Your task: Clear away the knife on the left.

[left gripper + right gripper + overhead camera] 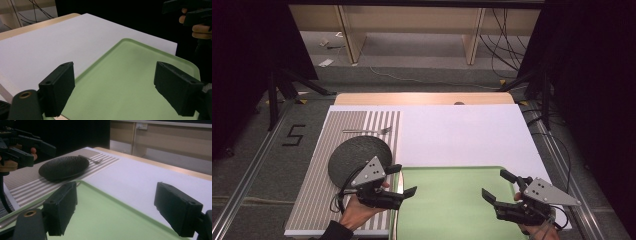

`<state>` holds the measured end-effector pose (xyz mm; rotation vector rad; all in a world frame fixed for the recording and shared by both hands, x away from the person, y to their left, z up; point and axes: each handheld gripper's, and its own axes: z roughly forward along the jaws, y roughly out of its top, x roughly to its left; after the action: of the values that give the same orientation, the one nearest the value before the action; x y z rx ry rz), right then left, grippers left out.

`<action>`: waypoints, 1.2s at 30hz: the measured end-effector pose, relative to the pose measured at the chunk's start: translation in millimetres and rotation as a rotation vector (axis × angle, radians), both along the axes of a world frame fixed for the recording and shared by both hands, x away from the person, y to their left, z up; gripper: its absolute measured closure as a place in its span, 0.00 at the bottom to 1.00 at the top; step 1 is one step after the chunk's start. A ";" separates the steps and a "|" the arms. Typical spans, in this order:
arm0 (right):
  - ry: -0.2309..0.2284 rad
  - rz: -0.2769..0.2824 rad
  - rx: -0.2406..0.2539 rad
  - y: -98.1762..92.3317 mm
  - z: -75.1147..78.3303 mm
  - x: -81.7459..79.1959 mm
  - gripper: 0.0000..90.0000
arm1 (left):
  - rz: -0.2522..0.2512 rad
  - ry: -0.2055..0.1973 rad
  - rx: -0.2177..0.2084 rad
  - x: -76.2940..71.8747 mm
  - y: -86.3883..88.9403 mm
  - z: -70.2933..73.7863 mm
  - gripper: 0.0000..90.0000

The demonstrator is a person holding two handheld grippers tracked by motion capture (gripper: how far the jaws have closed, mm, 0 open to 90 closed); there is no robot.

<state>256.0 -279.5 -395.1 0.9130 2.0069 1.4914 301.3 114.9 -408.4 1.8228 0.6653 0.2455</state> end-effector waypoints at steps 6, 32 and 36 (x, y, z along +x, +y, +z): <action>0.000 0.003 0.001 -0.1 0.1 -0.4 0.22 | 0.006 -0.015 0.006 -2.7 2.9 -1.3 0.19; 0.002 0.008 -0.002 0.4 0.2 -1.8 0.22 | 0.040 -0.022 0.007 -11.2 11.0 -5.5 0.18; 0.003 0.008 -0.002 0.6 0.1 -1.8 0.22 | 0.041 -0.018 0.009 -10.6 10.9 -5.8 0.18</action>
<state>254.3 -278.9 -394.9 0.9080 2.0163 1.4929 290.7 125.8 -414.2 1.8146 0.6903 0.2914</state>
